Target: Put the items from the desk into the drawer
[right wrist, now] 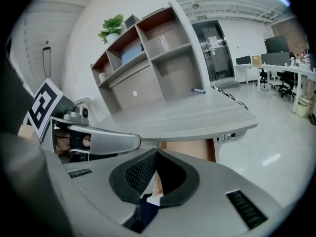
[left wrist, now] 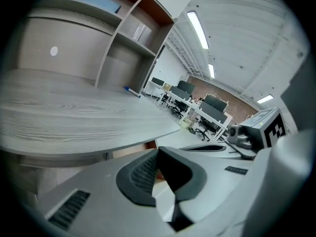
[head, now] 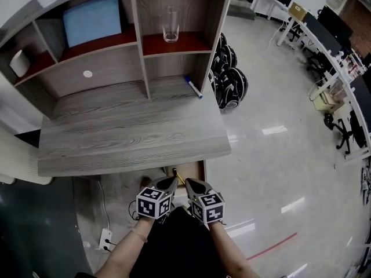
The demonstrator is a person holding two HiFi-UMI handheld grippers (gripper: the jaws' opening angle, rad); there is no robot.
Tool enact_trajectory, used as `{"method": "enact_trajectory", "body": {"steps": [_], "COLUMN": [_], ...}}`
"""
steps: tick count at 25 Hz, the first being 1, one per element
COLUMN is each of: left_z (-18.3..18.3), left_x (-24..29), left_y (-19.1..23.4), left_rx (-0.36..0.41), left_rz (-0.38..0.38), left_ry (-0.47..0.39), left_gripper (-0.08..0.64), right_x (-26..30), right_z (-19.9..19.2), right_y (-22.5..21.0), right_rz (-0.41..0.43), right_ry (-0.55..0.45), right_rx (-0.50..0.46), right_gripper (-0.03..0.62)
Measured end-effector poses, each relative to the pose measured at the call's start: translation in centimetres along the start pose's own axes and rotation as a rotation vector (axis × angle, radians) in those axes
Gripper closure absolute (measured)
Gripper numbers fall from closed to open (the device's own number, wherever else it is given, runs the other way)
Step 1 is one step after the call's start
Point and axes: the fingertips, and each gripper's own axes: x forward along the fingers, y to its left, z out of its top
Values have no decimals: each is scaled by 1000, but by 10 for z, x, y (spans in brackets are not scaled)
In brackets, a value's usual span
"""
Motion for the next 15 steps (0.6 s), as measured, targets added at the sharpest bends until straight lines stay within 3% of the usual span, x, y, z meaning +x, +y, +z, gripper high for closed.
{"method": "enact_trajectory", "body": {"steps": [6,15], "left_z": [26,35], "left_x": [-19,-38], "left_y": [-28,-52], "left_rx": [50,75], "left_rz": [-31,-63], "left_ry": [-80,-142], "left_gripper": [535,537], "right_x": [-27,-49], "right_z": [41,63], "right_y": [17,35], "right_rz": [-17,-12], "right_ry": [-143,-200], "right_rx": [15,-42], "right_gripper": [587,588]}}
